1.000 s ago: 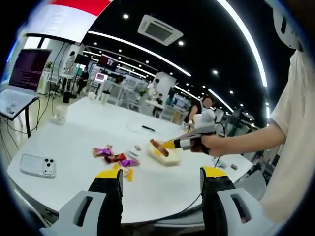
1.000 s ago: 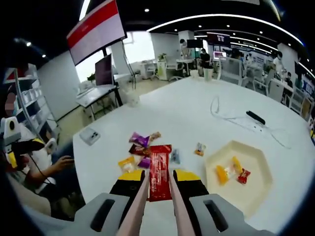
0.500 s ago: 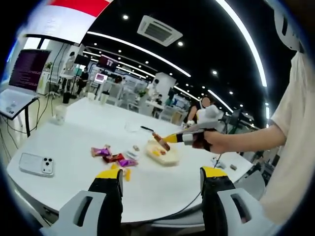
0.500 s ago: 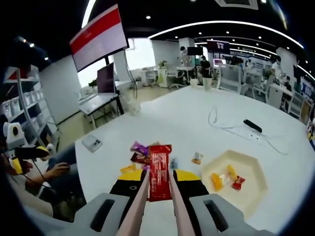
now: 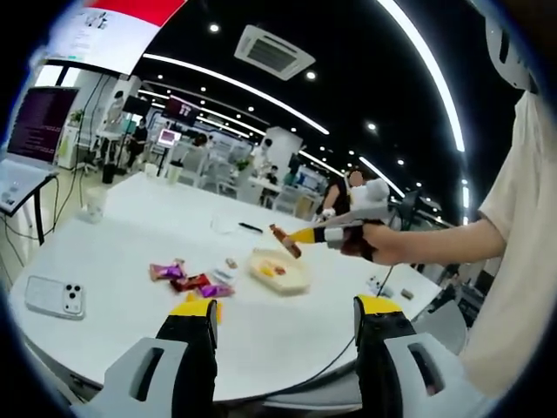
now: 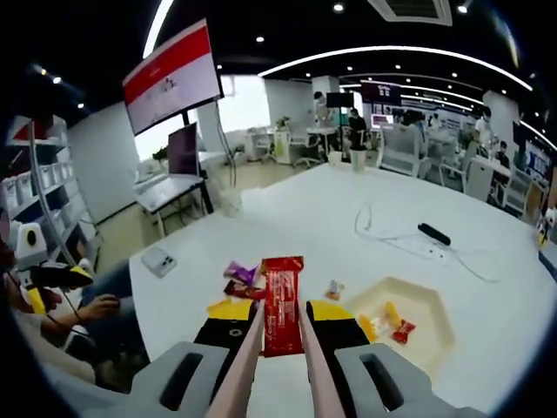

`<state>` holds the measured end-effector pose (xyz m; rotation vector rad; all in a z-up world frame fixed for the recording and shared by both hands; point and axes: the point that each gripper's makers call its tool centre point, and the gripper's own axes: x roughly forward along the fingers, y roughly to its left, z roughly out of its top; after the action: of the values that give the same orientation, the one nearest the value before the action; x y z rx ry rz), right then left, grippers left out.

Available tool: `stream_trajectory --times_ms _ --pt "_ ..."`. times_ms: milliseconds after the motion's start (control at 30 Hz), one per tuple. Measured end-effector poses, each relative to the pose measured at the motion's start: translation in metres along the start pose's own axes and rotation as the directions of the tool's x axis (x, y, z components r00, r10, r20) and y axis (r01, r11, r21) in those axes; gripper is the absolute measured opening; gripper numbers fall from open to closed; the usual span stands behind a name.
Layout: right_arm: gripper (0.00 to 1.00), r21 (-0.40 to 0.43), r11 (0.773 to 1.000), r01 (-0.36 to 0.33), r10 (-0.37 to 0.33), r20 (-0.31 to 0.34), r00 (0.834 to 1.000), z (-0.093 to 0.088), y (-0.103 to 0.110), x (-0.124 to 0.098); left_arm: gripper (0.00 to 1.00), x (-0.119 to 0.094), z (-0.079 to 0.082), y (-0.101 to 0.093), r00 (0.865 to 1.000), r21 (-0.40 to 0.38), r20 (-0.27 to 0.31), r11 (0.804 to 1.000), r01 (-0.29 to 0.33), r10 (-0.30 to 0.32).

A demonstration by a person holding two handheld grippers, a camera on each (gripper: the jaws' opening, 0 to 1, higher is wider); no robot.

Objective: Place the target food into the container with the food tongs after gripping and lifting it, then release it inside without dropping or visibly crushing the food.

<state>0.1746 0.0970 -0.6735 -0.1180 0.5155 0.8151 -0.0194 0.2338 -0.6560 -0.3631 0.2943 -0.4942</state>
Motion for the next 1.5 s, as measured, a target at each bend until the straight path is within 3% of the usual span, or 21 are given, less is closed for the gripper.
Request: stream_trajectory --times_ms 500,1500 --pt "0.21 -0.017 1.000 -0.010 0.010 0.017 1.000 0.014 0.002 -0.004 0.63 -0.002 -0.002 0.002 1.000 -0.005 0.002 1.000 -0.006 0.006" --pt "0.21 -0.013 1.000 0.028 -0.027 0.048 0.998 0.030 -0.024 -0.014 0.63 0.004 -0.002 0.001 1.000 -0.003 -0.001 1.000 0.009 -0.009"
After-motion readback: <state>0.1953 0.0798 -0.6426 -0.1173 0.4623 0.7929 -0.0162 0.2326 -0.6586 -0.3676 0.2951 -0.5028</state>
